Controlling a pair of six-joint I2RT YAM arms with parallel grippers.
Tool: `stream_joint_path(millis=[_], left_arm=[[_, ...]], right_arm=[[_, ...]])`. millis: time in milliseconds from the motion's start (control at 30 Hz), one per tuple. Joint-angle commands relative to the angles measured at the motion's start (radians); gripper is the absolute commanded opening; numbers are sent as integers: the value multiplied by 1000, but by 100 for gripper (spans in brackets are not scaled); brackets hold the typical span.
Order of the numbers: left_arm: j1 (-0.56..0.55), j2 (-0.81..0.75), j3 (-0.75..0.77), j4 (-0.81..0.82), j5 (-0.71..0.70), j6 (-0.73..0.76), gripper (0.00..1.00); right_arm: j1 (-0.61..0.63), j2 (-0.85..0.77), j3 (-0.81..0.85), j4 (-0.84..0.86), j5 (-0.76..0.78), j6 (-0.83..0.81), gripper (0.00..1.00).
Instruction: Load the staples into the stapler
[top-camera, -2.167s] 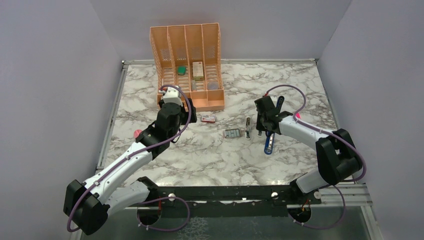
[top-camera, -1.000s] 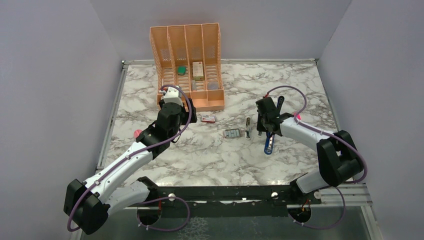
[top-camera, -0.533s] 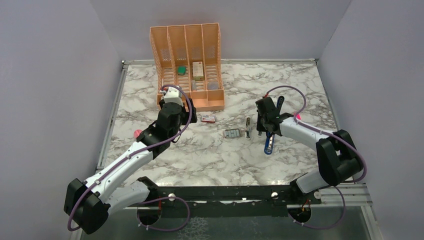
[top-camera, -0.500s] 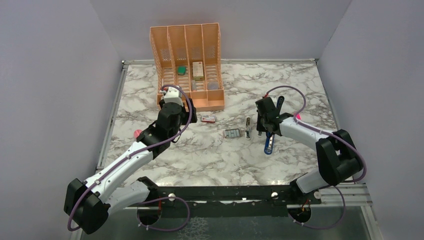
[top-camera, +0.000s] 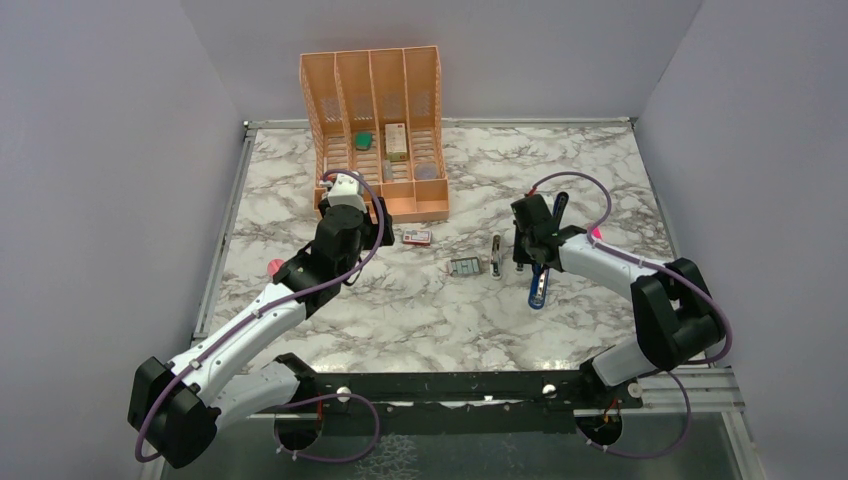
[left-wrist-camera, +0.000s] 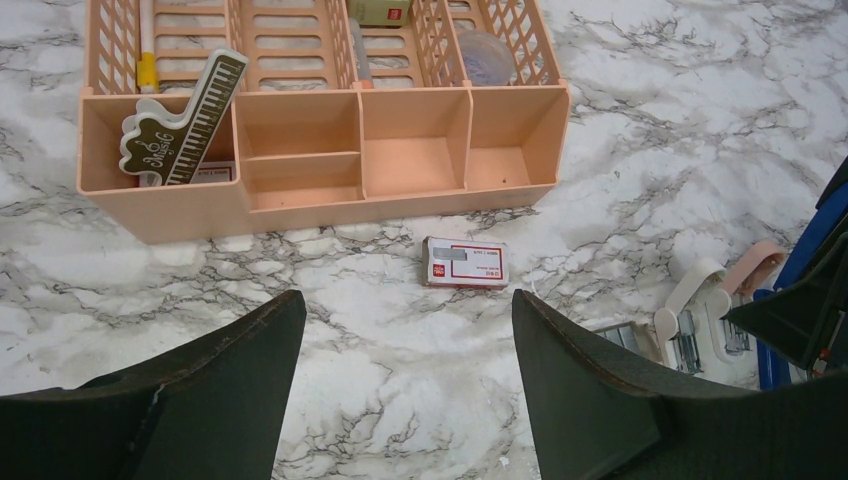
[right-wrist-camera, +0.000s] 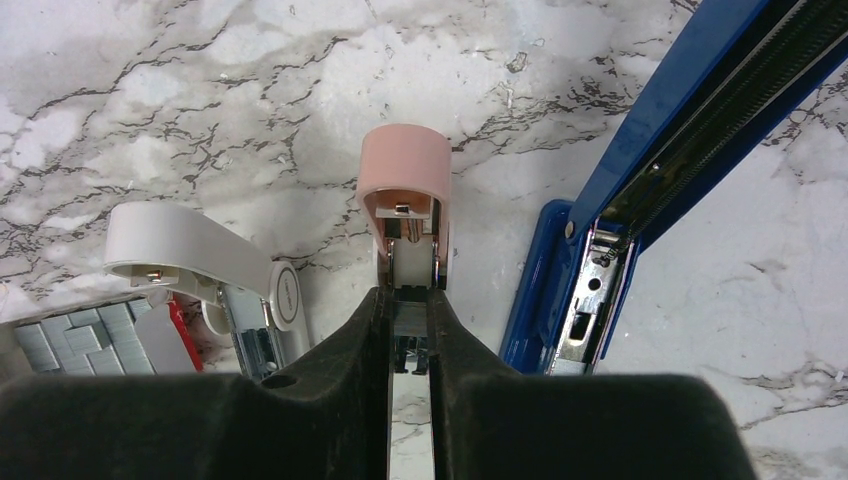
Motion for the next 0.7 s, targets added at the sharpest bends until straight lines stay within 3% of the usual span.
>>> stream_joint_path(millis=[0, 433, 667], left_arm=[[4, 3, 2, 6, -18, 1, 77], [4, 3, 1, 6, -15, -1, 77], [4, 0, 1, 3, -16, -1, 77]], right_arm=[[-7, -22, -16, -44, -34, 12, 18], [-7, -23, -4, -88, -53, 19, 23], [-6, -38, 83, -128, -50, 31, 37]])
